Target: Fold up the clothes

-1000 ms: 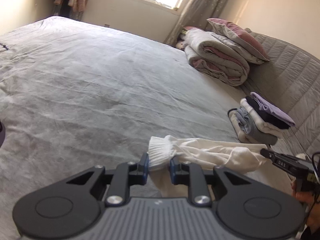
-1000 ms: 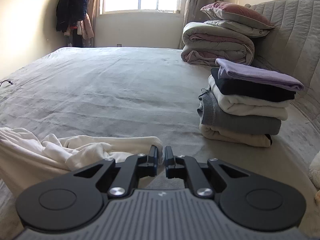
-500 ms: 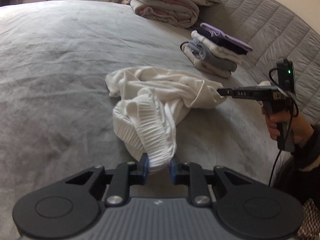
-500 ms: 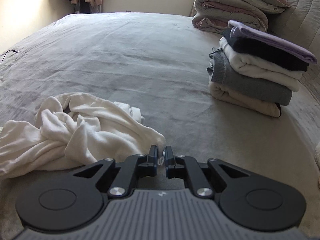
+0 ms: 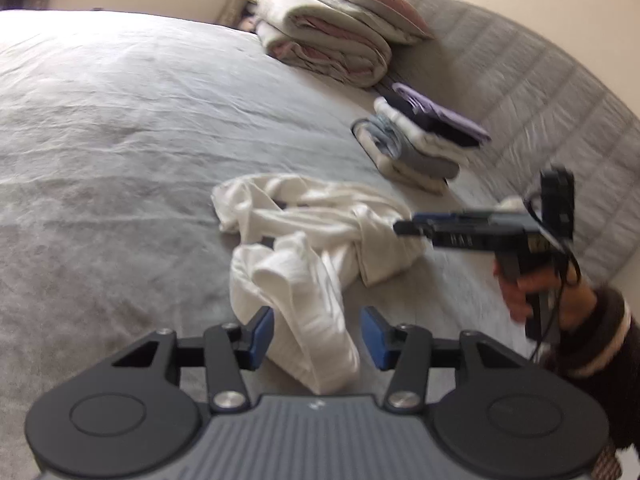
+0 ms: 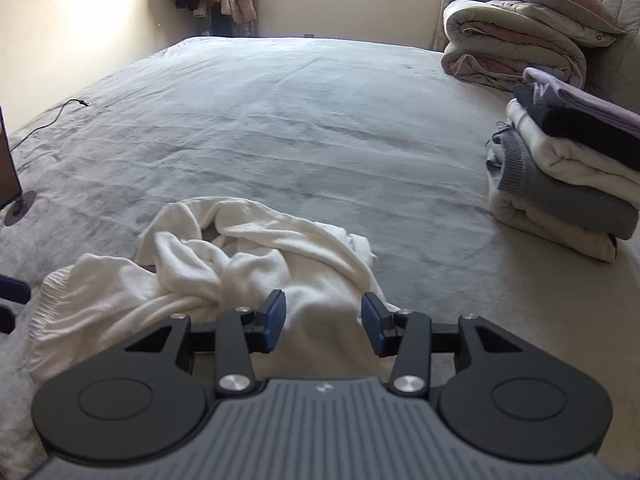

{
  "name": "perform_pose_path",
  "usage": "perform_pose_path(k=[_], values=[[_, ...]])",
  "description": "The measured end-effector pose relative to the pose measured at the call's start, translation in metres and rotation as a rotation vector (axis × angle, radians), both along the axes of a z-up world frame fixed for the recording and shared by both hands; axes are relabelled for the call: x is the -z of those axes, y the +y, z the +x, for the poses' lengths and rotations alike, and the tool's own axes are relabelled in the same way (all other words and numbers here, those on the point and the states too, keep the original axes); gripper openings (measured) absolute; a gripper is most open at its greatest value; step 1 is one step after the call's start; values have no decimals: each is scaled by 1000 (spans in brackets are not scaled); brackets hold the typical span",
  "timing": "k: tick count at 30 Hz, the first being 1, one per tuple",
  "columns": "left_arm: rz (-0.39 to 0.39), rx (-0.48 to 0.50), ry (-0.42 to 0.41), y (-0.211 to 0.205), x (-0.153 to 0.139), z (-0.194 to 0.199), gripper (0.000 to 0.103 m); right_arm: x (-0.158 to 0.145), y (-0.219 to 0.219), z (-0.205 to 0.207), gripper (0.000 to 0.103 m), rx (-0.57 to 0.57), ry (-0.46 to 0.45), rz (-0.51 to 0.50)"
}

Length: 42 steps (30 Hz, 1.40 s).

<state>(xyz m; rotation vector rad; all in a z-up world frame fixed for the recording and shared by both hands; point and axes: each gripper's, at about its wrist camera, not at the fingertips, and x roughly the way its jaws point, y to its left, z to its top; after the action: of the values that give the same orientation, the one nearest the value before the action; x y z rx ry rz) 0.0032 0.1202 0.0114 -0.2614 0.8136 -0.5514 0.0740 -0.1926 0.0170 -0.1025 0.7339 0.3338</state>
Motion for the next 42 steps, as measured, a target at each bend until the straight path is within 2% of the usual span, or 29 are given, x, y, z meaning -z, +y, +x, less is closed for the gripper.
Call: perform_pose_path(k=[3, 9, 11, 12, 14, 16, 19, 24, 31, 33, 34, 36, 39, 40, 41, 42], values=[[-13, -55, 2, -1, 2, 11, 49, 0, 13, 0, 46, -65, -14, 23], [-13, -94, 13, -9, 13, 27, 47, 12, 38, 4, 46, -158, -16, 26], [-16, -99, 15, -12, 17, 29, 37, 17, 40, 6, 46, -157, -23, 5], [-18, -102, 16, -13, 19, 30, 35, 19, 40, 7, 44, -154, -28, -6], [-20, -85, 1, -17, 19, 28, 23, 19, 37, 8, 17, -130, -42, -31], [-25, -52, -24, -21, 16, 24, 20, 16, 31, 10, 13, -104, -46, -23], [-37, 32, -65, -31, 11, 12, 17, 7, 21, 7, 11, -53, -75, -48], [-31, 201, -111, -49, 8, -12, 17, 0, -1, 2, 11, 19, -88, -86], [-6, 372, -91, -64, 18, -36, 16, -5, -40, -4, 11, 140, -84, -110], [16, 409, -82, -68, 21, -40, 16, -3, -52, -4, 4, 183, -66, -120], [29, 420, -77, -70, 22, -41, 16, -2, -58, -4, 0, 205, -58, -129], [54, 434, -67, -72, 25, -43, 17, 0, -69, -4, 0, 248, -47, -157], [57, 415, -51, -67, 22, -39, 21, 2, -84, -6, 2, 276, -15, -112], [49, 404, -49, -64, 21, -37, 25, 2, -87, -7, 4, 278, -6, -92], [37, 387, -49, -59, 18, -35, 32, 2, -88, -8, 13, 268, 0, -69], [24, 369, -50, -55, 15, -33, 37, 2, -89, -9, 15, 258, 6, -47]])
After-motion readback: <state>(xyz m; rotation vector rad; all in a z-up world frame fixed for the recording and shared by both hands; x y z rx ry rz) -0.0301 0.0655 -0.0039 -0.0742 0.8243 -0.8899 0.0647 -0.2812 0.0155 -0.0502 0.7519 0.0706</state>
